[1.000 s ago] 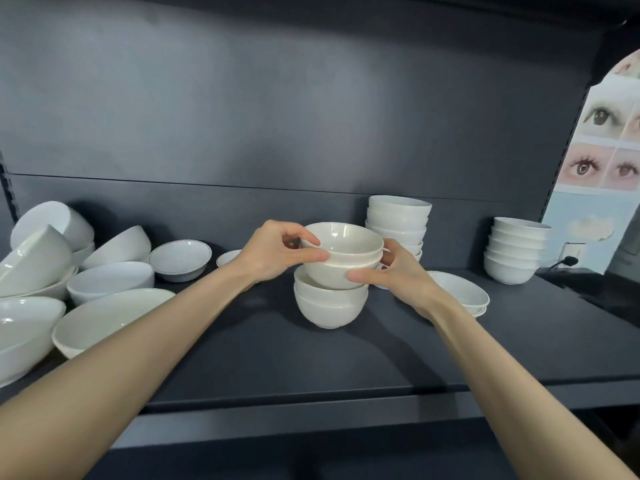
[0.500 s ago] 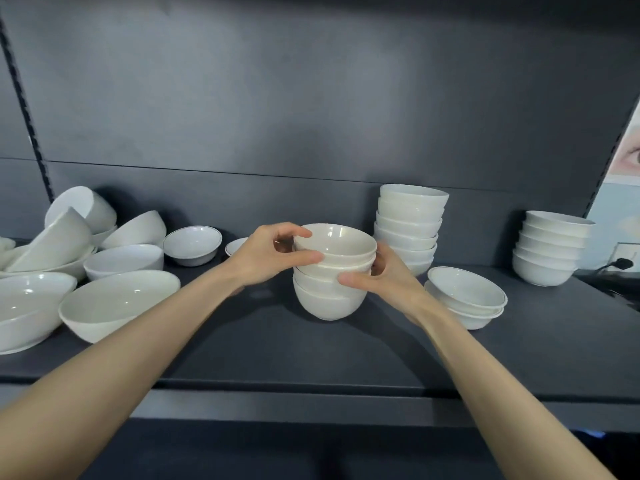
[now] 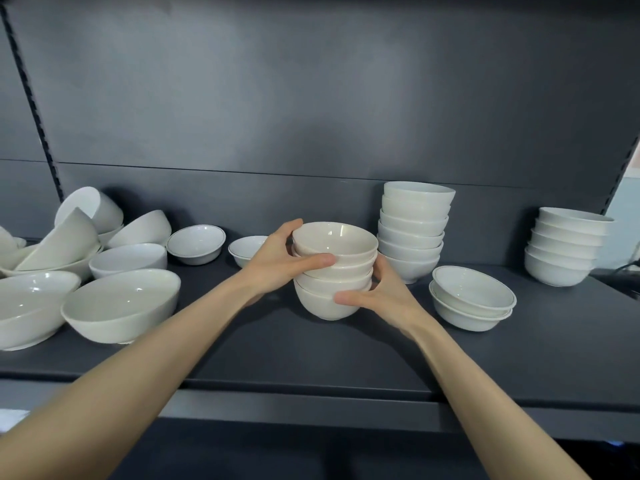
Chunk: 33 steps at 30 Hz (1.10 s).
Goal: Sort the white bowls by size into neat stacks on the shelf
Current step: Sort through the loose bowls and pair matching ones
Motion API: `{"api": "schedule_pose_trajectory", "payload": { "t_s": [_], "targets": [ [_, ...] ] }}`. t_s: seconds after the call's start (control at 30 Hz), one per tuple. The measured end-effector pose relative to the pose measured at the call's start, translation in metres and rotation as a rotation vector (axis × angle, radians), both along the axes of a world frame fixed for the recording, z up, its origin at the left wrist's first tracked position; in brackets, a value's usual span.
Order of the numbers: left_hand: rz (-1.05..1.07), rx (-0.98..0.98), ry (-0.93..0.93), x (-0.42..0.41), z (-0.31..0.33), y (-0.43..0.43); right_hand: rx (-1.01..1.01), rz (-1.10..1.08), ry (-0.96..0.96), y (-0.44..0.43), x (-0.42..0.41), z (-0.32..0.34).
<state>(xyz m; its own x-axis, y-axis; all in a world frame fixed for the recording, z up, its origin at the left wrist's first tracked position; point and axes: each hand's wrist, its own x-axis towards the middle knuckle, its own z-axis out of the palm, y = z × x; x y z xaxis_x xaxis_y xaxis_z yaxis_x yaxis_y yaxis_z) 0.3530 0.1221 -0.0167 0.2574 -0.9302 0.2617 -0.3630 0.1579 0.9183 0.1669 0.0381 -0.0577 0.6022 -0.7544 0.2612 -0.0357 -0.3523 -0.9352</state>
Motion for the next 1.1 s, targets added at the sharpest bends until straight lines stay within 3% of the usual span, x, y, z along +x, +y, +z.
{"api": "schedule_pose_trajectory", "payload": {
  "t_s": [0.3,0.6,1.1],
  "targets": [
    [0.027,-0.082,0.116,-0.002,-0.01,-0.008,0.008,0.014,0.015,-0.008,0.002,-0.001],
    [0.027,-0.107,0.021,0.005,-0.011,-0.026,0.014,0.042,0.057,-0.026,0.008,0.004],
    [0.111,-0.107,0.036,0.004,-0.01,-0.047,-0.003,-0.137,-0.01,-0.039,0.018,-0.007]
  ]
}}
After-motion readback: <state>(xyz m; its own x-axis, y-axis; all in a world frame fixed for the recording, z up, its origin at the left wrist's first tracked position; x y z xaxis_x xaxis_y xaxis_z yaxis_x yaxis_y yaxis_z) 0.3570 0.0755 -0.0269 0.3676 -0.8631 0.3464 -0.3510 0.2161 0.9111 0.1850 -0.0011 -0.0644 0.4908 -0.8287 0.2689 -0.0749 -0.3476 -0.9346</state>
